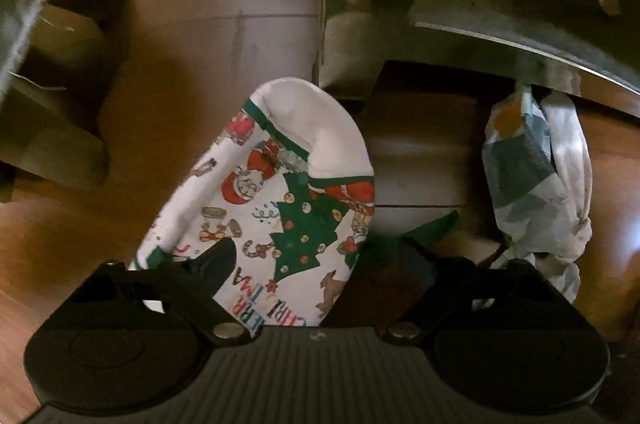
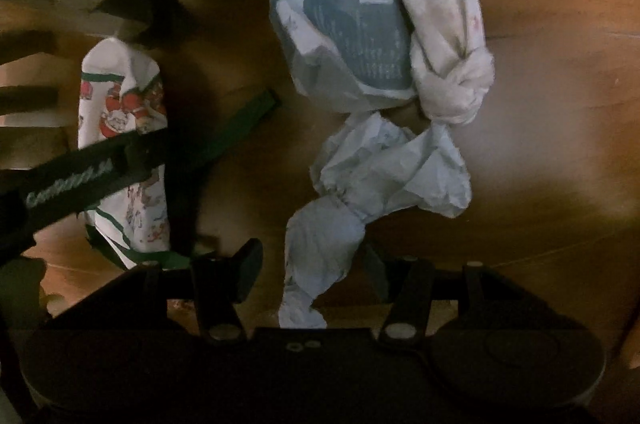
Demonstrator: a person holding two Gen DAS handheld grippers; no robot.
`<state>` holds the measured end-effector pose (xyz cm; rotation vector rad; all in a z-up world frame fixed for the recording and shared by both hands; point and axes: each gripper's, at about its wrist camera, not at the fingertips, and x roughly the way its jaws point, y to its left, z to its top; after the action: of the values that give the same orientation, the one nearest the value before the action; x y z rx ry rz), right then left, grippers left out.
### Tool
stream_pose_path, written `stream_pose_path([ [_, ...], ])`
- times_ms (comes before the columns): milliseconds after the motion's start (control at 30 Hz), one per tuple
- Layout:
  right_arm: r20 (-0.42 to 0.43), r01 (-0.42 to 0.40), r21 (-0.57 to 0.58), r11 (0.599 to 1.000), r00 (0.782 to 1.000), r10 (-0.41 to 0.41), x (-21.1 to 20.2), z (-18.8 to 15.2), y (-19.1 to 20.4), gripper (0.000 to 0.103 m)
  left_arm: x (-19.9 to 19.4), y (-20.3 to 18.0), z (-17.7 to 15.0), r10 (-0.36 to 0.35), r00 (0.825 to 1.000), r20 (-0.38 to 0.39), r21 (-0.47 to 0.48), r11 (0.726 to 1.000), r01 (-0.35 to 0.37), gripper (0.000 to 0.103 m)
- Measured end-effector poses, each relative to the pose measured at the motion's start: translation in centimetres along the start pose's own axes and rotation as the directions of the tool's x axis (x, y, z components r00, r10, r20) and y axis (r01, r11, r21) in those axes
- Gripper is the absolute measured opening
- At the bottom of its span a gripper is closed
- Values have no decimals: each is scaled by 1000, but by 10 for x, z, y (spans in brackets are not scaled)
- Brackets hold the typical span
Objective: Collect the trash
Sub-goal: 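Close the left tool on the Christmas-print sock while the right tool grasps the crumpled paper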
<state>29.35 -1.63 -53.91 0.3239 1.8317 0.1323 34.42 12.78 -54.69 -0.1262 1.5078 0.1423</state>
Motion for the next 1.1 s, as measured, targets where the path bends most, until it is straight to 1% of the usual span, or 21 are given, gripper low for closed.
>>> stream_pose_path([
  [100,6,21,-13,1000,1000,-21,8,-2,5,55,6,2,1,-8,1000,-5,-24,1000,8,78],
  [167,0,31,-16,999,1000,-31,13,-2,6,54,12,4,3,-11,1000,-20,-40,999,10,65],
  [200,-3,38,-20,999,999,-38,15,-3,7,54,15,6,3,-11,1000,-27,-46,999,10,61],
  [233,-2,41,-19,999,999,-41,18,-3,8,53,17,7,3,-14,999,-35,-51,999,12,55],
  [333,-7,28,-11,1000,1000,-28,22,-3,9,53,22,11,5,-24,999,-37,-70,997,22,52],
  [433,-3,33,-16,999,999,-33,24,-2,10,52,23,11,6,-38,999,-36,-62,997,36,39],
  [500,1,34,-19,999,999,-34,23,-2,10,48,23,11,7,-44,998,-39,-61,997,42,35],
  [533,5,37,-21,999,999,-37,22,-2,10,39,23,12,8,-48,998,-38,-63,997,46,30],
  [600,3,35,-29,999,999,-35,20,-2,9,38,22,14,9,-62,997,-37,-66,996,59,21],
  [633,11,40,-39,998,999,-39,18,-3,9,37,21,15,11,-64,997,-34,-66,996,62,14],
  [667,19,40,-50,998,999,-39,16,-3,10,36,19,17,13,-69,997,-29,-70,995,67,10],
  [733,36,43,-70,997,999,-40,10,-5,10,35,14,24,15,-74,997,-18,-71,995,73,6],
  [800,50,42,-79,996,998,-38,2,-9,9,35,7,29,12,-81,997,-9,-80,994,80,5],
  [867,60,40,-80,996,998,-35,-6,-12,7,34,-1,37,9,-91,996,-16,-84,992,89,4],
  [1033,96,30,-92,995,995,-21,-33,-22,3,34,-30,46,0,-88,996,-20,-36,996,87,3],
  [1100,111,21,-102,995,994,-10,-48,-27,3,34,-48,51,-5,-91,996,-23,-26,996,90,3],
])
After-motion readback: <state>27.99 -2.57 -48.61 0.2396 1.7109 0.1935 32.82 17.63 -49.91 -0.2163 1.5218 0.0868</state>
